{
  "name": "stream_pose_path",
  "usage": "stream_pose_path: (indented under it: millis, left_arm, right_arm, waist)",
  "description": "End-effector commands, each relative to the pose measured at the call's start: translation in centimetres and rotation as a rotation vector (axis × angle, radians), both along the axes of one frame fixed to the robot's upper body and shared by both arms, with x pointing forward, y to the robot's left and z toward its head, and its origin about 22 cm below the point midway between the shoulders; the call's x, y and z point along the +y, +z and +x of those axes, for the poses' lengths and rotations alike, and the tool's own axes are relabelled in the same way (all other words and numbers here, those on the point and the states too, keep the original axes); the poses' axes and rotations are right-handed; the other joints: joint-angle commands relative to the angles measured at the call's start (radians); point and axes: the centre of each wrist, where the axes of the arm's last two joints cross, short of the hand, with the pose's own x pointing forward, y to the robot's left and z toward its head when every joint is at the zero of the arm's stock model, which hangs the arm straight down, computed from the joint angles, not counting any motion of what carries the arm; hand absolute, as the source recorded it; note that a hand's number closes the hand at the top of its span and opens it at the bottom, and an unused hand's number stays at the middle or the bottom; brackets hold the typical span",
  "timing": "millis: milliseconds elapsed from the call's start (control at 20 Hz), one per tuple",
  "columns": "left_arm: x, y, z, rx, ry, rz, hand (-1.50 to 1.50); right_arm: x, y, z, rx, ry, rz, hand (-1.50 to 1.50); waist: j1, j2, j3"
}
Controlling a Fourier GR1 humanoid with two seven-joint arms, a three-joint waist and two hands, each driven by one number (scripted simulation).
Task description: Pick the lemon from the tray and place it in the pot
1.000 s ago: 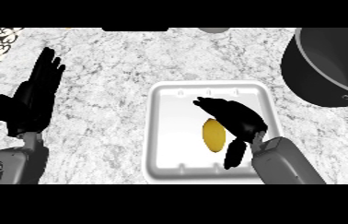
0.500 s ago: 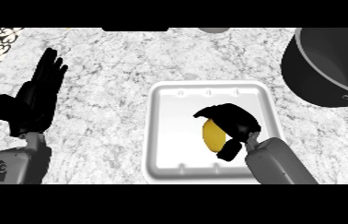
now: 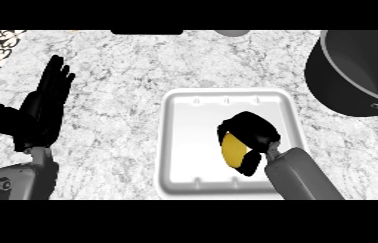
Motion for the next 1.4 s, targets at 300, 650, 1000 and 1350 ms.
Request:
stream_pose_path:
  millis: [300, 650, 1000, 1350]
  left_arm:
    - [0.0, 0.9, -0.7, 0.003, 0.0, 0.001, 0.0]
    - [0.8, 0.1, -1.0, -0.006, -0.008, 0.006, 0.0]
    - [0.8, 0.0, -0.4, -0.005, 0.017, 0.011, 0.0]
    - [1.3, 0.8, 0.0, 0.008, 0.01, 0.014, 0.0]
  right_arm:
    - [3.7, 4.2, -5.1, -0.009, -0.267, -0.016, 1.5]
    - [3.7, 5.1, -7.7, -0.116, -0.366, 0.095, 1.5]
    - [0.3, 11.8, -7.5, -0.454, -0.641, 0.394, 1.5]
    - [-3.9, 16.5, -9.1, -0.722, -0.816, 0.459, 1.5]
  waist:
    - [-0.009, 0.001, 0.001]
    - [-0.008, 0.002, 0.001]
    - [-0.017, 0.002, 0.002]
    - [-0.013, 0.003, 0.002]
